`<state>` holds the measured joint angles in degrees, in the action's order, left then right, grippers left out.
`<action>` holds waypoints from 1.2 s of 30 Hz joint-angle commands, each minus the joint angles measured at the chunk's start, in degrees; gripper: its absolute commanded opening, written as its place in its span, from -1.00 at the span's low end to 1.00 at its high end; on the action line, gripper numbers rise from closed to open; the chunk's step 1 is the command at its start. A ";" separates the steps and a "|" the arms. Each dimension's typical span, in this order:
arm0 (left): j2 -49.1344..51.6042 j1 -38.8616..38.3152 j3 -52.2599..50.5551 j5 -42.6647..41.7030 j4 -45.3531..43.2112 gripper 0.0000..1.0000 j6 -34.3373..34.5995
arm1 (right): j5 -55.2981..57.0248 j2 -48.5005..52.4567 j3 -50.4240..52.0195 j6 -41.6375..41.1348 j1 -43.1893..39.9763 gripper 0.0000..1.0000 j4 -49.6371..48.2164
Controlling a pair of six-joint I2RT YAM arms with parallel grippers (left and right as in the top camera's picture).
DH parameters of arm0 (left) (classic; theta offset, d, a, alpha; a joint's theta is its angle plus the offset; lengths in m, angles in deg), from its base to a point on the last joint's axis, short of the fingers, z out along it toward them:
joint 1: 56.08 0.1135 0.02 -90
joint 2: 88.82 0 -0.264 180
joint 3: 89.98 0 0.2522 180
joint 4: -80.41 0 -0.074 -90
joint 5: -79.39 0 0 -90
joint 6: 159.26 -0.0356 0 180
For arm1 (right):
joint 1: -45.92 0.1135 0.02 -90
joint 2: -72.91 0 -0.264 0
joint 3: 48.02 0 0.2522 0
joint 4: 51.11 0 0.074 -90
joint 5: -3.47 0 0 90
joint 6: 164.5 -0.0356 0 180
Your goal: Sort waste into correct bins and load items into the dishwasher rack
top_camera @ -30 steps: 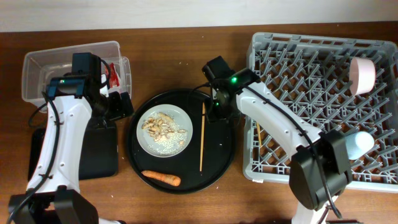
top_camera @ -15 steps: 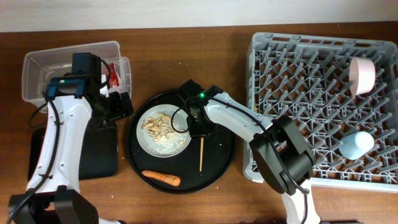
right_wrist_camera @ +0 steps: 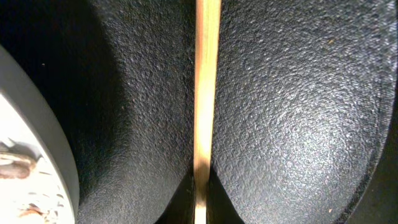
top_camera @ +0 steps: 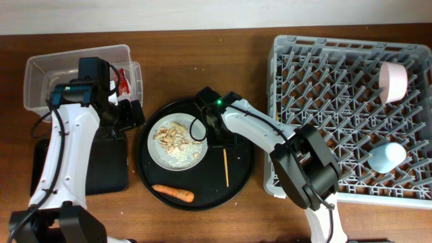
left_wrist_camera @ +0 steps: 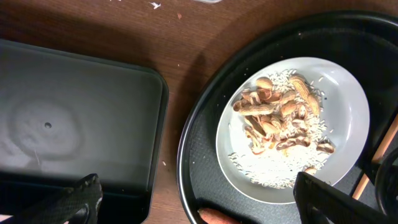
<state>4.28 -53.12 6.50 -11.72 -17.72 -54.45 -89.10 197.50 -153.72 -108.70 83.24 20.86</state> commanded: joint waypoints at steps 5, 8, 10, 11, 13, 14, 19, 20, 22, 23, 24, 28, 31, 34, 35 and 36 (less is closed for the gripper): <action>-0.92 -0.20 -0.17 -0.22 0.09 0.96 0.17 | 5.38 -10.73 -7.15 4.94 -3.23 -0.92 8.02; -0.92 -0.20 -0.17 -0.22 0.07 0.96 0.17 | 6.95 -16.04 -7.30 7.37 -7.82 -0.92 11.52; -0.92 -0.20 -0.17 -0.24 0.09 0.96 0.17 | 7.02 -17.59 -7.28 10.54 -11.45 -0.92 14.16; -0.92 -0.20 -0.17 -0.22 0.09 0.96 0.17 | 7.23 -17.62 -7.28 11.74 -13.40 -0.91 15.69; -0.92 -0.20 -0.17 -0.24 0.09 0.96 0.17 | 7.17 -17.38 -6.36 13.00 -16.33 -0.91 16.90; -0.92 -0.20 -0.17 -0.24 0.09 0.96 0.17 | 7.15 -17.38 -3.87 13.00 -18.80 -0.91 16.76; -0.92 -0.20 -0.17 -0.22 0.09 0.96 0.17 | 7.78 -17.38 0.85 12.98 -20.83 -0.91 14.80; -0.92 -0.20 -0.17 -0.22 0.09 0.96 0.17 | 7.80 -17.38 1.36 12.98 -21.07 -0.91 14.45; -0.92 -0.20 -0.17 -0.24 0.09 0.96 0.17 | 7.76 -17.38 2.38 12.96 -21.46 -0.91 13.97; -0.92 -0.20 -0.17 -0.24 0.09 0.96 0.17 | 7.76 -17.38 2.78 12.98 -21.59 -0.90 13.90; -0.92 -0.20 -0.17 -0.22 0.09 0.96 0.17 | 7.76 -17.38 3.32 12.98 -21.59 -0.90 13.79; -0.92 -0.20 -0.17 -0.22 0.09 0.96 0.17 | 7.74 -17.38 3.67 12.98 -21.59 -0.25 13.77; -0.92 -0.20 -0.17 -0.22 0.09 0.96 0.17 | 7.74 -17.38 3.67 12.98 -21.59 -0.24 13.77; -0.92 -0.20 -0.17 -0.24 0.09 0.96 0.17 | 7.76 -17.38 3.67 12.98 -21.59 -0.24 13.77; -0.92 -0.20 -0.17 -0.24 0.09 0.96 0.17 | 7.76 -17.38 3.67 12.98 -21.59 -0.23 13.79; -0.92 -0.20 -0.17 -0.22 0.09 0.96 0.17 | 7.74 -17.38 3.67 12.98 -21.59 -0.23 13.84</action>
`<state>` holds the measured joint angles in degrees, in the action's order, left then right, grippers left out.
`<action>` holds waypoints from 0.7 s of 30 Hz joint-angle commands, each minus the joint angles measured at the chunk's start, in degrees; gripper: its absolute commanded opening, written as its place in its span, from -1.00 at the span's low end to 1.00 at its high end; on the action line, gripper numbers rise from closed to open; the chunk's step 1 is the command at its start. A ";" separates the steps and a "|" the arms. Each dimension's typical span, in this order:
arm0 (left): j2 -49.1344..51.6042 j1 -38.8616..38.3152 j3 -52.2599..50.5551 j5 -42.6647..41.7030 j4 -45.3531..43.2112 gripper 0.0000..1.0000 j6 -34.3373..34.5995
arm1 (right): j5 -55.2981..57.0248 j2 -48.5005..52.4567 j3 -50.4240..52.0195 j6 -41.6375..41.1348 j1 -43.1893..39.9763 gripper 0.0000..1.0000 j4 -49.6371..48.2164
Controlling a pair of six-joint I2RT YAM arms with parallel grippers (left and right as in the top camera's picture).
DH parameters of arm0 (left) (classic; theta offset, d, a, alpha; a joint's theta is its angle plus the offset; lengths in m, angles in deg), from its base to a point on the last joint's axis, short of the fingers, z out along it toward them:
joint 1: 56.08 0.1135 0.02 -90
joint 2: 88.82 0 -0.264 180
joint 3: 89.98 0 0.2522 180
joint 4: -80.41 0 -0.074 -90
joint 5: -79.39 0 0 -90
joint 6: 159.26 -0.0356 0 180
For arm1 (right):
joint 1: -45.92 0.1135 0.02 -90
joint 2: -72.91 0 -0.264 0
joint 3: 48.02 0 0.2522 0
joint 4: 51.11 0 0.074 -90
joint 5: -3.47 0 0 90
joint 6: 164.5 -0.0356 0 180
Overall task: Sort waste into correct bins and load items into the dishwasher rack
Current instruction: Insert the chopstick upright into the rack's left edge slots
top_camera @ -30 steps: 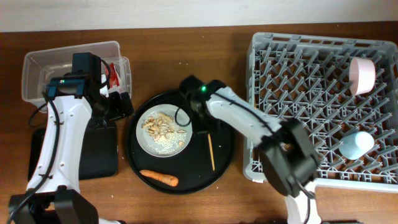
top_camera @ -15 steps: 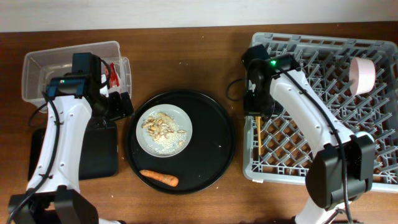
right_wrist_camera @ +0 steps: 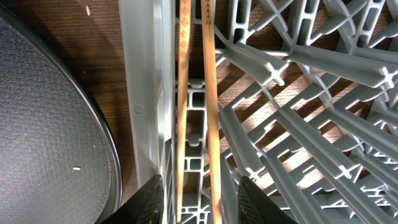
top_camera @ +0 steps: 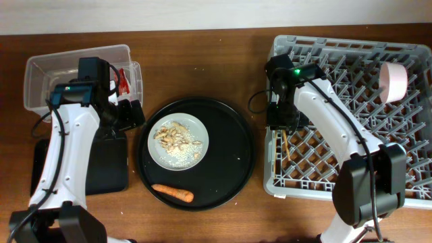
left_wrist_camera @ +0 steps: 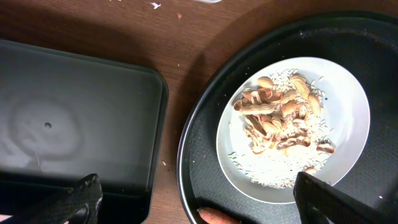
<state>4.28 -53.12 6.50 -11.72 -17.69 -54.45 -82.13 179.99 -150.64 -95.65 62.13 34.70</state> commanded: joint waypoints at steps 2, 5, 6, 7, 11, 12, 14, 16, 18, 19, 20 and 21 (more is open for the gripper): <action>-0.92 -0.20 -0.17 -0.24 0.09 0.96 0.17 | 0.52 0.15 0.59 -0.07 -0.48 -0.22 0.44; -0.92 -0.20 -0.17 -0.24 0.07 0.96 0.17 | -1.01 0.15 0.72 -0.07 -0.22 -0.22 0.81; -0.92 -0.20 -0.17 -0.22 0.07 0.96 0.17 | -0.94 0.15 0.96 -0.07 -0.11 -0.23 0.81; -0.92 -0.20 -0.17 -0.22 0.07 0.96 0.17 | -0.98 0.15 1.46 -0.24 -0.07 -0.24 0.81; -0.92 -0.20 -0.17 -0.22 0.11 0.96 0.17 | -0.96 0.15 4.96 -0.76 -0.11 -0.25 0.09; -0.92 -0.20 -0.17 -0.22 0.11 0.96 0.17 | -0.96 0.15 6.27 -0.98 -0.11 -0.26 -0.48; -0.92 -0.20 -0.17 -0.22 0.09 0.96 0.17 | -1.18 0.15 8.41 -1.79 -0.11 -0.26 -1.33; -0.92 -0.20 -0.17 -0.22 0.09 0.96 0.17 | -1.25 0.15 9.57 -1.77 -0.11 -0.26 -1.60; -0.92 -0.20 -0.17 -0.24 0.07 0.96 0.17 | -1.36 0.15 9.57 -1.75 -0.11 -0.28 -1.84; -0.92 -0.20 -0.17 -0.22 0.07 0.96 0.17 | -1.38 0.15 9.57 -1.75 -0.11 -0.28 -2.08; -0.92 -0.20 -0.17 -0.24 0.09 0.96 0.17 | -1.38 0.15 9.57 -1.55 -0.11 -0.35 -2.27; -0.92 -0.20 -0.17 -0.24 0.09 0.96 0.17 | -1.38 0.15 9.57 -1.55 -0.11 -0.37 -2.27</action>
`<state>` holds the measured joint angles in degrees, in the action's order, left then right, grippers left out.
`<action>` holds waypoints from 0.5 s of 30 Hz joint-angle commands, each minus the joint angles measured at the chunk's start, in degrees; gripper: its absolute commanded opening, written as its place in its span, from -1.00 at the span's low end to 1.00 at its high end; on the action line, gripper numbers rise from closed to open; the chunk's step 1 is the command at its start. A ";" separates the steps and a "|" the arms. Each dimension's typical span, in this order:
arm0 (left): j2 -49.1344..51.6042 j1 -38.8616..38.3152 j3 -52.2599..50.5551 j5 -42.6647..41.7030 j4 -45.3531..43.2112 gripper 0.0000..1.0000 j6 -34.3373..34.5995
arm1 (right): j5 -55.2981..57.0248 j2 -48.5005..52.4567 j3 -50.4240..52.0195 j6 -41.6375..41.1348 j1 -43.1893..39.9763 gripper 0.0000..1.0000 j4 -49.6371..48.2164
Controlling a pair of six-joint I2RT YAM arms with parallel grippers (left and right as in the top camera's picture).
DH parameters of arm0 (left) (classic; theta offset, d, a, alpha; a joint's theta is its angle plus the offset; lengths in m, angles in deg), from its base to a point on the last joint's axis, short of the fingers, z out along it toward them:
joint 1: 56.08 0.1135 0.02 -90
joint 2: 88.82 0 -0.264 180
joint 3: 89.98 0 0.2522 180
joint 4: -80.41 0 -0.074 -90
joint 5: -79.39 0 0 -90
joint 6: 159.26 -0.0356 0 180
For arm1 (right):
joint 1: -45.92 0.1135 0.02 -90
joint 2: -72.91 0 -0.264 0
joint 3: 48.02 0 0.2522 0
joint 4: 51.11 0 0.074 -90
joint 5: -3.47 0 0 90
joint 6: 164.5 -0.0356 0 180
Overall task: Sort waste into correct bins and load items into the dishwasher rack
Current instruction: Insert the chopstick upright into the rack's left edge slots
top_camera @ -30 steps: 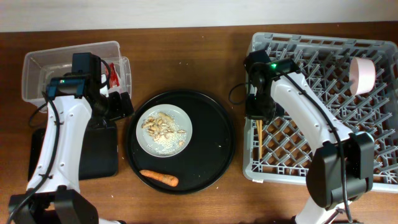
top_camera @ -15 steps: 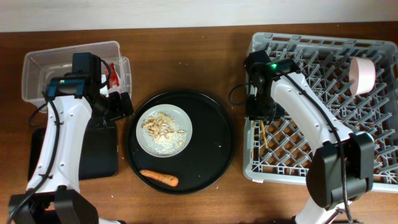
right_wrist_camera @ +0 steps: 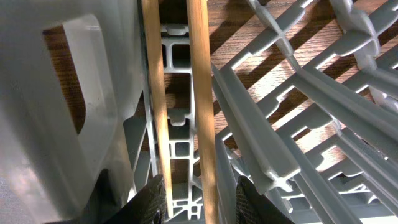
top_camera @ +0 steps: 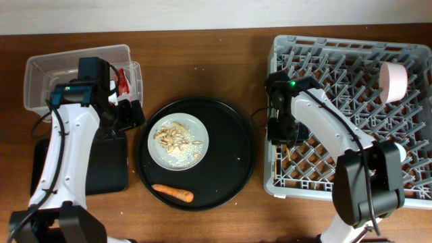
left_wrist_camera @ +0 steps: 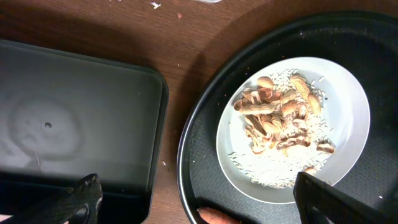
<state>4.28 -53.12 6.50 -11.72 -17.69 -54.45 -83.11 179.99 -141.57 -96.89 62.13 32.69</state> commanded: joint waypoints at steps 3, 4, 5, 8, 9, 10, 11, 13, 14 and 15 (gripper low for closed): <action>-0.92 -0.20 -0.17 -0.24 0.09 0.96 0.17 | -1.55 0.15 0.50 2.78 -0.11 -0.50 -0.74; -0.92 -0.20 -0.17 -0.22 0.09 0.96 0.17 | -2.51 0.15 0.50 3.82 -0.11 -0.58 -0.90; -0.92 -0.20 -0.17 -0.24 0.09 0.96 0.17 | -3.02 0.15 0.50 4.17 -0.11 -0.58 -0.87; -0.92 -0.20 -0.17 -0.24 0.09 0.96 0.17 | -2.99 0.15 0.50 4.17 -0.11 -0.57 -0.66; -0.92 -0.20 -0.17 -0.22 0.13 0.96 0.17 | -2.99 0.15 0.50 4.17 -0.11 -0.57 -0.57; -0.92 -0.20 -0.17 -0.22 0.22 0.96 0.17 | -2.99 0.15 0.52 4.17 -0.11 -0.58 -0.59; -0.92 -0.20 -0.17 -0.22 0.24 0.96 0.17 | -2.99 0.15 0.50 4.13 -0.11 -0.58 -0.63; -0.92 -0.20 -0.17 -0.22 0.24 0.96 0.17 | -2.99 0.15 0.50 4.13 -0.11 -0.70 -0.63; -0.92 -0.20 -0.17 -0.22 0.26 0.96 0.17 | -2.99 0.15 0.50 4.13 -0.11 -0.80 -0.63; -0.92 -0.20 -0.17 -0.22 0.26 0.96 0.17 | -2.99 0.15 0.52 4.11 -0.11 -0.84 -0.63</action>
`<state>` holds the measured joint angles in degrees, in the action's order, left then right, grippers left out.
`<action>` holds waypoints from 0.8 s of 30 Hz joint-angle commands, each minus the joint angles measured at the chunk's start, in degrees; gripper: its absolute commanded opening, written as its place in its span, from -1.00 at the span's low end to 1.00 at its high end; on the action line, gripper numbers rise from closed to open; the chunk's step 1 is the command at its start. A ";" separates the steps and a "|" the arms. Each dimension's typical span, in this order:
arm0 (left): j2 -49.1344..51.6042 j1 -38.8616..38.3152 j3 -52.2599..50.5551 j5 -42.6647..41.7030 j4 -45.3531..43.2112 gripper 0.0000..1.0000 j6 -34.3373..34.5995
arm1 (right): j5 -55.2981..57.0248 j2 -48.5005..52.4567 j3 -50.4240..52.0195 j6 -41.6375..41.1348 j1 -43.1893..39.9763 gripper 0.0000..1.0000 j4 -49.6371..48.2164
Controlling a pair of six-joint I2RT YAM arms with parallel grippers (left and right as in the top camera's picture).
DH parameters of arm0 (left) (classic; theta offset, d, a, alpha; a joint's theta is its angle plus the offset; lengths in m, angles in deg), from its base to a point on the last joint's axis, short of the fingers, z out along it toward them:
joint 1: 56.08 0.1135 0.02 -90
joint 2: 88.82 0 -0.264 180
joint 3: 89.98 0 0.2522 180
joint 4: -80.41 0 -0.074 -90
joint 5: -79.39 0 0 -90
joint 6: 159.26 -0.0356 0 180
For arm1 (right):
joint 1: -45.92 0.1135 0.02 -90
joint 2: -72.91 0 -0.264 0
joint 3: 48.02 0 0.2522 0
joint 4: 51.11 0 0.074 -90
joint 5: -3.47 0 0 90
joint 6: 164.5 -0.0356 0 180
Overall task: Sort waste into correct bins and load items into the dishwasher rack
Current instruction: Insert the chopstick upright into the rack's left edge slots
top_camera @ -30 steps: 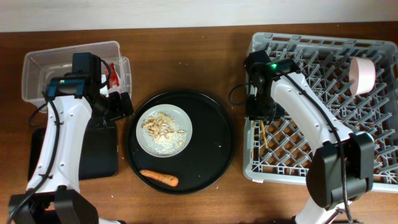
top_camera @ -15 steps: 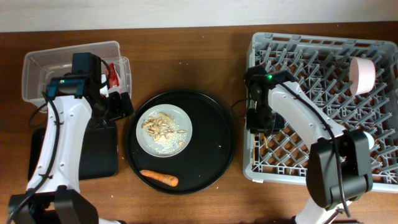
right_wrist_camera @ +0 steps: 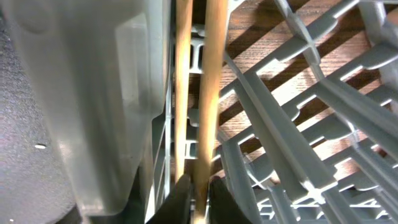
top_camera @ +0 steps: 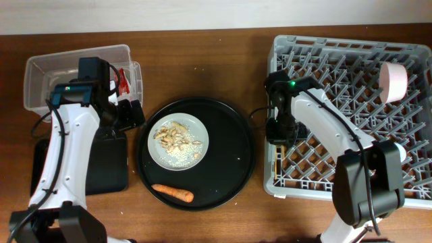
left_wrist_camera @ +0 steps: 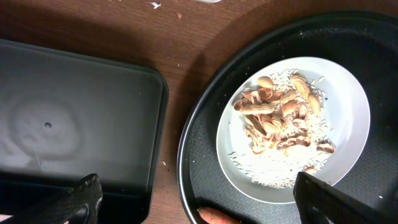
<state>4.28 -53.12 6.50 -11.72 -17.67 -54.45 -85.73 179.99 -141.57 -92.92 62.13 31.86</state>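
Two wooden chopsticks lie side by side in the grey dishwasher rack (top_camera: 351,40), just inside its left wall. My right gripper (right_wrist_camera: 199,200) is shut on the right chopstick (right_wrist_camera: 214,74); the left chopstick (right_wrist_camera: 182,93) lies free beside it. In the overhead view the right gripper (top_camera: 280,135) sits low at the rack's left edge. A white plate (left_wrist_camera: 348,106) of peanut shells and rice rests on the round black tray (top_camera: 233,172), with a carrot (top_camera: 173,194) near the tray's front. Between the black bin and the tray, my left gripper (left_wrist_camera: 199,205) hangs open and holds nothing.
A clear plastic bin (top_camera: 40,74) stands at the back left. A black rectangular bin (left_wrist_camera: 74,118) lies left of the tray. A pink cup (top_camera: 395,81) sits in the rack's far right. The rack's tines stand close around the right gripper.
My right gripper's fingers, then spread wide around both chopsticks in the rack, are now shut on the right one. The left arm has not moved.
My right gripper was first shut on a chopstick lying on the black tray. Then it stood open over the rack's left edge with two chopsticks below it, then lower in the rack. Now it is shut on one of them. The left arm stayed still.
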 commanded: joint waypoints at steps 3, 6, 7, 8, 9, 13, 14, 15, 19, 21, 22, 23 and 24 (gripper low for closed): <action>-0.92 -0.20 -0.17 -0.22 0.24 0.96 0.17 | -0.35 0.15 0.50 -0.04 -0.11 -0.92 0.20; -0.92 -0.20 -0.17 -0.22 0.24 0.96 0.17 | -0.37 0.13 0.42 -0.04 -0.11 -0.91 0.17; -0.92 -0.20 -0.17 -0.22 0.24 0.96 0.17 | -0.42 0.09 -0.02 -0.04 -0.11 -0.91 0.48; -0.92 -0.20 -0.17 -0.22 0.24 0.96 0.17 | -0.63 0.00 -0.59 -0.04 -0.11 -0.91 1.05; -0.92 -0.20 -0.17 -0.22 0.24 0.96 0.17 | -0.83 -0.02 -1.36 -0.04 -0.11 -0.92 1.90; -0.92 -0.20 -0.17 -0.24 0.24 0.96 0.17 | -2.82 -0.02 -4.37 -0.07 -0.11 -0.91 6.43; -0.92 -0.20 -0.17 -0.22 0.24 0.96 0.17 | -3.26 -0.02 -4.44 -0.04 -0.11 -0.91 6.93; -0.92 -0.20 -0.17 -0.22 0.24 0.96 0.17 | -3.37 -0.02 -4.44 -0.04 -0.11 -0.91 7.10; -0.92 -0.20 -0.17 -0.22 0.24 0.96 0.17 | -3.65 -0.02 -4.44 -0.20 -0.11 -0.91 7.13; -0.92 -0.20 -0.17 -0.22 0.24 0.96 0.17 | -3.61 -0.02 -4.44 -0.81 -0.11 -0.91 7.06; -0.92 -0.20 -0.17 -0.22 0.24 0.96 0.17 | -3.58 -0.02 -4.44 -1.86 -0.13 -0.91 6.91; -0.92 -0.20 -0.17 -0.22 0.24 0.96 0.17 | -3.56 -0.04 -4.46 -2.56 -0.15 -0.91 6.40; -0.92 -0.20 -0.17 -0.22 0.24 0.96 0.17 | -3.56 -0.35 -4.46 -3.30 -0.15 -0.91 5.90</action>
<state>4.28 -53.12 6.50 -11.72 -17.63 -54.45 -88.57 179.99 -144.83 -93.99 62.13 38.52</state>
